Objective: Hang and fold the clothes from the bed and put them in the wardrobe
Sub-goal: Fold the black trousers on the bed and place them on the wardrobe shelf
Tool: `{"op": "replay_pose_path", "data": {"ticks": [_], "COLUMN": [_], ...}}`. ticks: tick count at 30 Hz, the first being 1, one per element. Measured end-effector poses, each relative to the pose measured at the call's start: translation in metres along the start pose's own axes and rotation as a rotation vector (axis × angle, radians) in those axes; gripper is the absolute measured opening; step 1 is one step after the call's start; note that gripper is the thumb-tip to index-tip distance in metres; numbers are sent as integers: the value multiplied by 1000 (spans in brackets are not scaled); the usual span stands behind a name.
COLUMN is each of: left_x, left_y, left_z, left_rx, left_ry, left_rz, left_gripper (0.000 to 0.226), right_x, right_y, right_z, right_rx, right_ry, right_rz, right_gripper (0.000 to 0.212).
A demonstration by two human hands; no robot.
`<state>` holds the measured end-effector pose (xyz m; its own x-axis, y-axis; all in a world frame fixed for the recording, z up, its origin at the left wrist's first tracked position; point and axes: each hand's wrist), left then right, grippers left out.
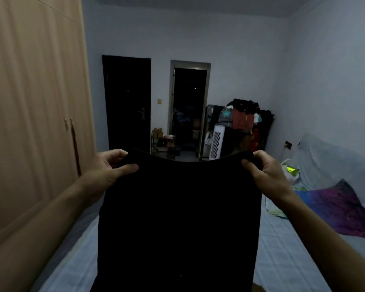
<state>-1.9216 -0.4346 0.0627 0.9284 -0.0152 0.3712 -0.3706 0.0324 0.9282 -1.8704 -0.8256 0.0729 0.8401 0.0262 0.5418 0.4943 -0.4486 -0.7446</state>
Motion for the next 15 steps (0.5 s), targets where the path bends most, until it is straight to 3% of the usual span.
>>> {"op": "replay_pose_path", "data": {"ticks": [3, 6, 9, 15], "left_x": [6, 24, 39, 24], "left_y": [-5, -28, -57, -75], "left_z": [4, 18, 36, 63], "left_rx": [19, 226, 351, 391], "left_ry": [37, 303, 492, 509], "left_rz": [-114, -226, -276, -232], "left_gripper": [35, 13, 14, 13], "right_x": [1, 13, 19, -9], "right_y": [9, 28, 41, 39], "right_z": [4, 28, 59, 94], "right_rx": [-14, -115, -134, -8], "right_ry": [8, 29, 26, -67], "right_rz": [60, 197, 356, 395], "right_gripper": [4, 12, 18, 16]}}
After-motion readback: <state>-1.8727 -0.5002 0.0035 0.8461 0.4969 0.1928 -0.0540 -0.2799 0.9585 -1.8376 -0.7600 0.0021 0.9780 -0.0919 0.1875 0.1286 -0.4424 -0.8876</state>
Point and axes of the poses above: each hand's wrist, its own x-axis towards the middle knuckle, its own z-axis out of the palm, y = z × x, and after that the axes turned 1 degree about -x, right-handed
